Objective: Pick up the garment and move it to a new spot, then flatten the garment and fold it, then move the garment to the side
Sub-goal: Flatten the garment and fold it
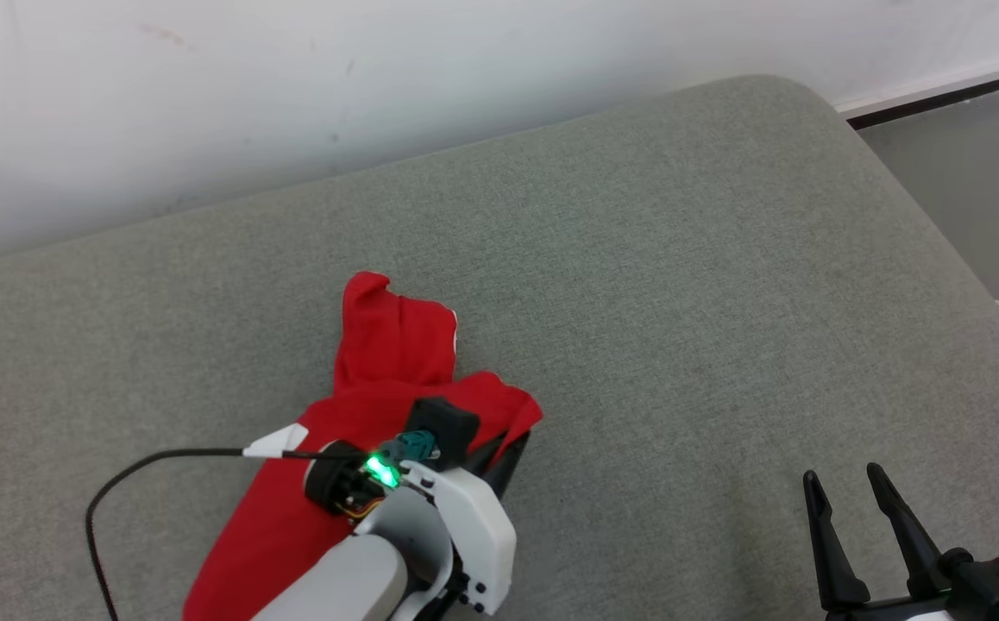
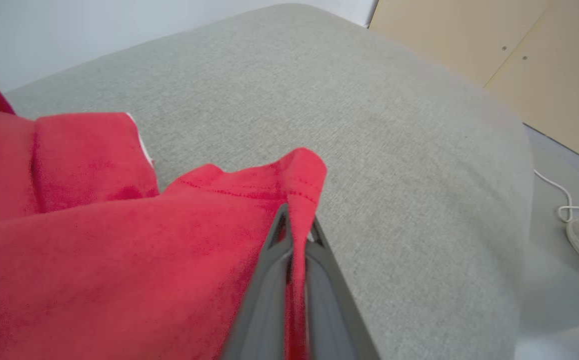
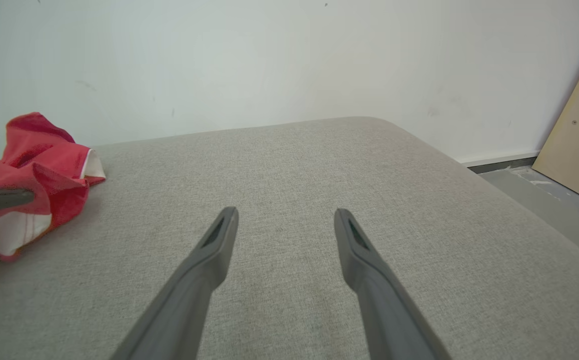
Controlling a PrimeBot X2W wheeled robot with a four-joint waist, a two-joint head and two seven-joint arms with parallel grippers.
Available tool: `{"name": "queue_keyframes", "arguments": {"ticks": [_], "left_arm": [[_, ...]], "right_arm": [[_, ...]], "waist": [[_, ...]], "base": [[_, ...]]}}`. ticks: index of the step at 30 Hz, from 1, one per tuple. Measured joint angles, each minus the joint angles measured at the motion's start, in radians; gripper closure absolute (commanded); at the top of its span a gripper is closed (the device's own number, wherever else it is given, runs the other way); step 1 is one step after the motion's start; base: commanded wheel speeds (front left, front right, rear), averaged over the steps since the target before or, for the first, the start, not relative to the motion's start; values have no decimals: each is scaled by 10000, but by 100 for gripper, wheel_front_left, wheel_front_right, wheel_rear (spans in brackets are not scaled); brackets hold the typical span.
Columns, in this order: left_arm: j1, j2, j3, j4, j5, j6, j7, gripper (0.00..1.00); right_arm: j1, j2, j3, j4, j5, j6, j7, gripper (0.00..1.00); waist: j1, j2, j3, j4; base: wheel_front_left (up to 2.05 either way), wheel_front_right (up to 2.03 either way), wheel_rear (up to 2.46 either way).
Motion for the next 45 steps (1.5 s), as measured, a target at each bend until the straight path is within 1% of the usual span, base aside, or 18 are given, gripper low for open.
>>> {"name": "queue_keyframes", "arguments": {"ticks": [3, 4, 8, 11, 13, 17, 20, 21, 22, 24, 25, 26, 27, 31, 36, 40, 45], "left_arm": [[80, -230, 54, -535, -422, -211, 31, 100], [80, -230, 54, -535, -422, -211, 31, 100], [325, -414, 40, -1223, -1066, -525, 339, 100], [481, -479, -10, -1670, -1446, -663, 569, 100], [545, -520, -61, -1862, -1515, -727, 679, 100], [650, -708, -211, -1881, -1877, -890, 899, 100], [653, -905, -339, -1515, -2023, -974, 1011, 100], [651, -1045, -420, -1126, -2113, -1051, 1143, 85], [651, -1045, -420, -1126, -2113, -1051, 1143, 73], [644, -1145, -460, -709, -2213, -1074, 1225, 51], [595, -1151, -545, -468, -2173, -1095, 1260, 4], [527, -1145, -614, -238, -2092, -1101, 1271, 0], [411, -1145, -663, 180, -2071, -1103, 1365, 0], [348, -1143, -767, 663, -2077, -1197, 1607, 0], [97, -1103, -782, 1126, -1975, -1202, 1467, 0], [-14, -1158, -746, 1072, -1755, -1097, 897, 0], [-179, -1172, -888, 334, -1306, -961, 439, 0]], "right_arm": [[0, -81, 10, 33, -2, 0, 0, 0], [0, -81, 10, 33, -2, 0, 0, 0], [2, -194, 42, 71, -4, 0, 0, 0], [3, -234, 56, 79, -12, 0, -2, 0], [4, -236, 65, 73, -13, 0, -2, 0], [0, -226, 98, 40, -12, 0, 0, 0], [-22, -192, 84, 48, 15, 0, -2, 0], [-57, -150, 92, 65, 15, 0, -2, 0], [-57, -150, 92, 65, 15, 0, -2, 0], [-88, -102, 92, 88, 17, 0, -2, 0], [-105, -75, 92, 90, 15, 0, -2, 0], [-125, -40, 96, 96, 17, 0, 0, 0], [-167, 10, 96, 113, 15, 0, 0, 0], [-185, 40, 71, 132, 15, 0, 0, 0], [-189, 81, 23, 161, -2, 0, 0, 0], [-188, 113, 13, 171, -21, 0, 0, 0], [-128, 58, -44, 194, -29, 0, 0, 0]], "waist": [[1, 0, -141, 20], [1, 0, -141, 20], [0, 0, -329, -34], [0, 0, -415, -153], [0, 1, -434, -249], [0, 0, -310, -435], [0, 0, -147, -567], [0, 1, -41, -655], [0, 1, -41, -655], [0, 0, 49, -739], [0, 0, 88, -777], [0, 0, 123, -811], [0, 0, 167, -867], [0, 0, 183, -906], [0, 0, 144, -867], [0, 0, 46, -790], [0, 0, -193, -647]], "base": [[0, 0, 0], [0, 0, 0], [0, 0, 0], [0, 0, 0], [0, 0, 0], [0, 0, 0], [0, 0, 0], [0, 0, 0], [0, 0, 0], [0, 0, 0], [0, 0, 0], [0, 0, 0], [0, 0, 0], [0, 0, 0], [0, 0, 0], [0, 0, 0], [0, 0, 0]]}}
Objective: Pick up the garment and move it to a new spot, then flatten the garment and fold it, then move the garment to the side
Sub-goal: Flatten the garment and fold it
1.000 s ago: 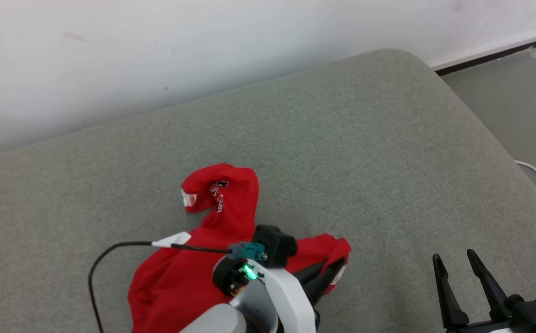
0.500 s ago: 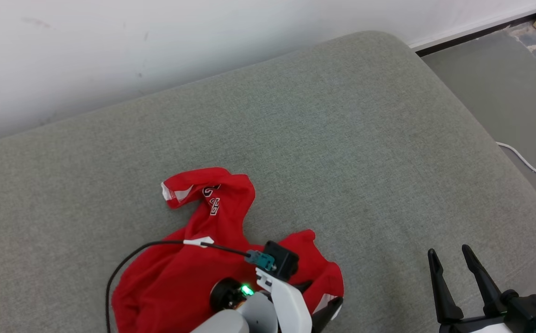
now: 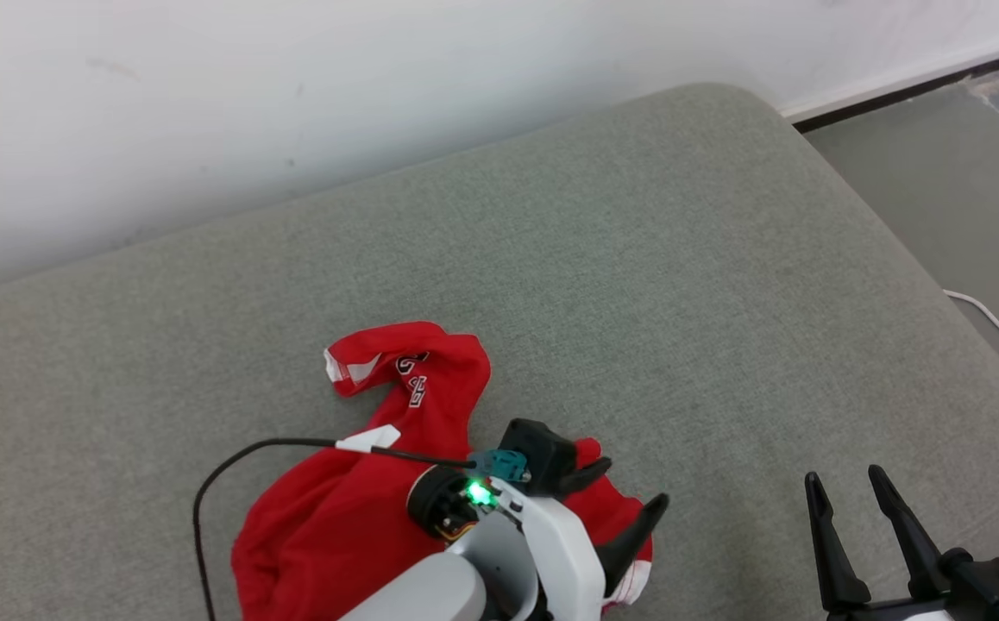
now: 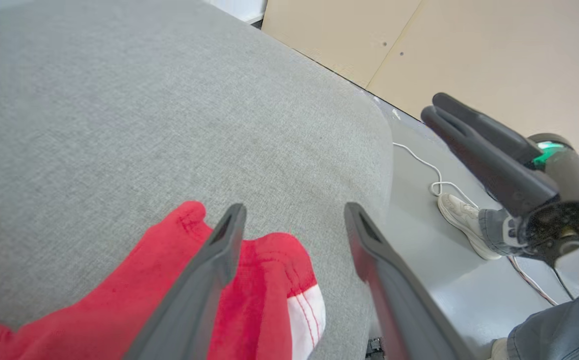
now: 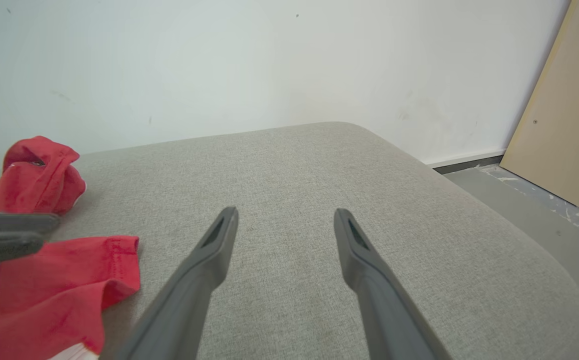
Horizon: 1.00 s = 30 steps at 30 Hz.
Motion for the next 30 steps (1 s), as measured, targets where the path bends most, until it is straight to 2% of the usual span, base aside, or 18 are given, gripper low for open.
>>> {"name": "queue_keyframes", "arguments": {"ticks": [6, 8, 9, 12, 19, 26, 30], "left_arm": [[45, 238, -58, -1306, 330, 334, -255, 0], [214, 401, 88, -1699, 468, 596, -548, 0], [561, 577, 295, -1944, 462, 911, -763, 0], [1116, 991, 744, -2203, 431, 1417, -1202, 0], [2540, 2010, 1843, -2435, 63, 2278, -2197, 0], [4103, 2928, 2464, -2397, -167, 2522, -3289, 0], [4910, 3095, 2836, -2245, -270, 2681, -3912, 0]], "right_arm": [[201, -186, -40, -19, -15, 0, 0, 0], [329, -288, -107, -44, -19, 0, 0, 0], [474, -362, -178, -73, -29, 0, 0, 0], [631, -514, -316, -138, -31, 0, -2, 0], [906, -780, -422, -257, -42, 0, 0, 0], [1188, -848, -405, -234, -38, 0, 0, 0], [1267, -859, -441, -238, -42, 0, 0, 0]], "waist": [[0, 0, -386, 247], [-1, 0, -519, 369], [-1, 0, -634, 537], [-1, 0, -805, 849], [-1, 0, -1179, 1714], [0, 0, -1422, 2608], [-1, 0, -1555, 3039]], "base": [[0, 0, 0], [0, 0, 0], [0, 0, 0], [0, 0, 0], [0, 0, 0], [0, 0, 0], [0, 0, 0]]}}
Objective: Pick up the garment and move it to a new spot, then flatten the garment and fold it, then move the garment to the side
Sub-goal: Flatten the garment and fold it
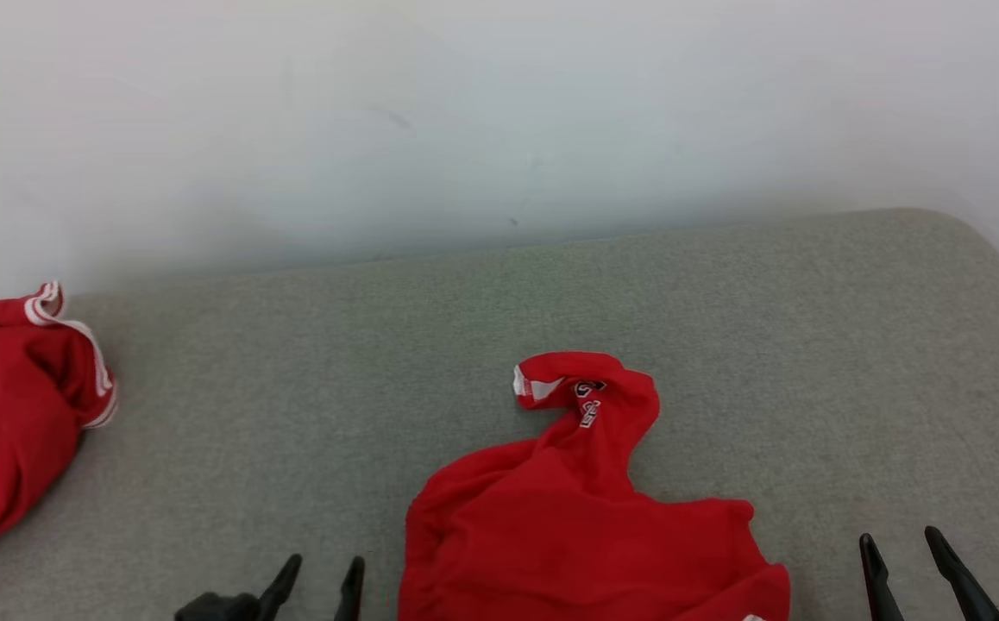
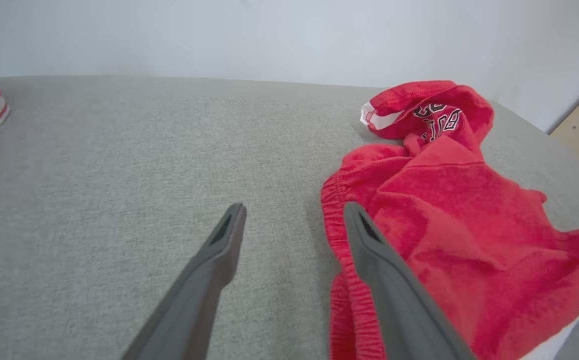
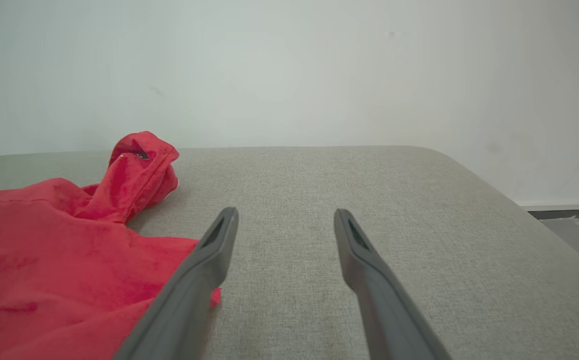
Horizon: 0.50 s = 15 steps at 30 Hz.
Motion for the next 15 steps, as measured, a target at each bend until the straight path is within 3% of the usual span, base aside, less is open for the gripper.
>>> {"name": "queue_keyframes", "arguments": {"ticks": [4, 7, 15], "left_arm": [[530, -174, 466, 144, 146, -23, -309, 0], [825, -644, 1233, -40, 713, -142, -355, 0], [2131, -1910, 3549, -222, 2842, -1214, -368, 0]], "right_arm": [[112, -63, -40, 4, -54, 0, 0, 0], [128, -67, -88, 19, -73, 0, 0, 0], [206, 65, 48, 234, -192, 0, 0, 0]], "waist": [[0, 0, -139, 410], [0, 0, -259, 683], [0, 0, -587, 978]], "base": [[0, 0, 0], [0, 0, 0], [0, 0, 0]]}}
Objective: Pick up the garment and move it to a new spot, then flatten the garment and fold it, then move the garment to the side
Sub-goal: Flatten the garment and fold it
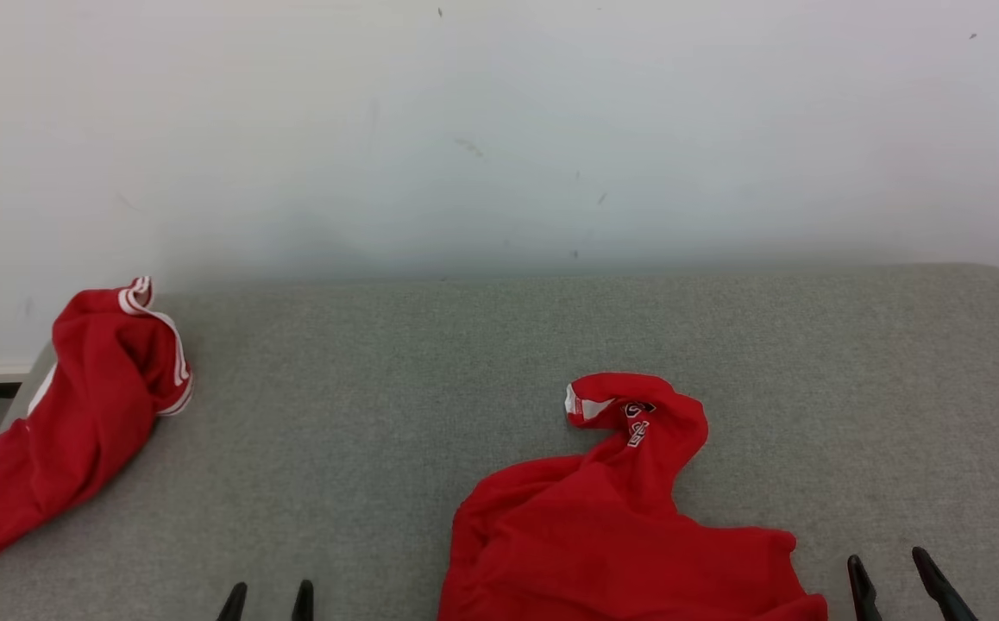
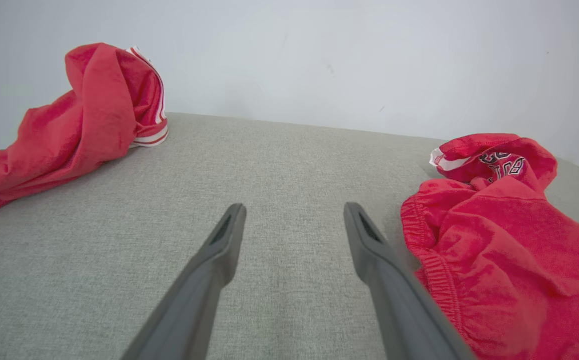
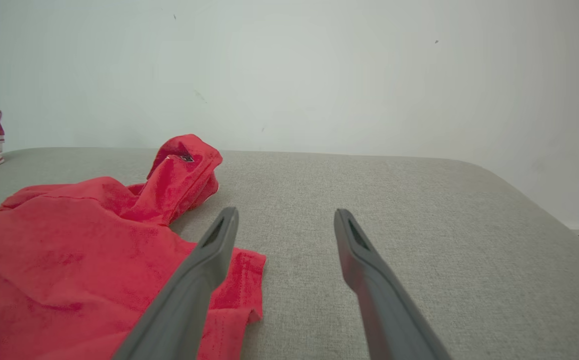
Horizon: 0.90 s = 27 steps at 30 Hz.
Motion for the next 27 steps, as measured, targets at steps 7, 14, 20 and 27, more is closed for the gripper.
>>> {"name": "queue_keyframes", "arguments": {"ticks": [7, 14, 20, 27], "left_arm": [[428, -1074, 1427, -153, 1143, -1101, 0, 0], [446, -1638, 2380, -155, 1670, -1760, 0, 0], [412, -1906, 2840, -33, 1864, -2065, 0, 0], [395, -1941, 2903, 58, 1916, -2196, 0, 0]], "right_arm": [[-24, 173, 263, 174, -17, 0, 0, 0], [-96, 234, 430, 286, -6, 0, 0, 0], [-143, 268, 539, 345, 58, 0, 0, 0], [-159, 238, 566, 341, 102, 0, 0, 0]], "waist": [[0, 0, -15, 134], [0, 0, -11, 166], [0, 0, -48, 165], [0, 0, -54, 175]], "base": [[0, 0, 0], [0, 0, 0], [0, 0, 0], [0, 0, 0]]}}
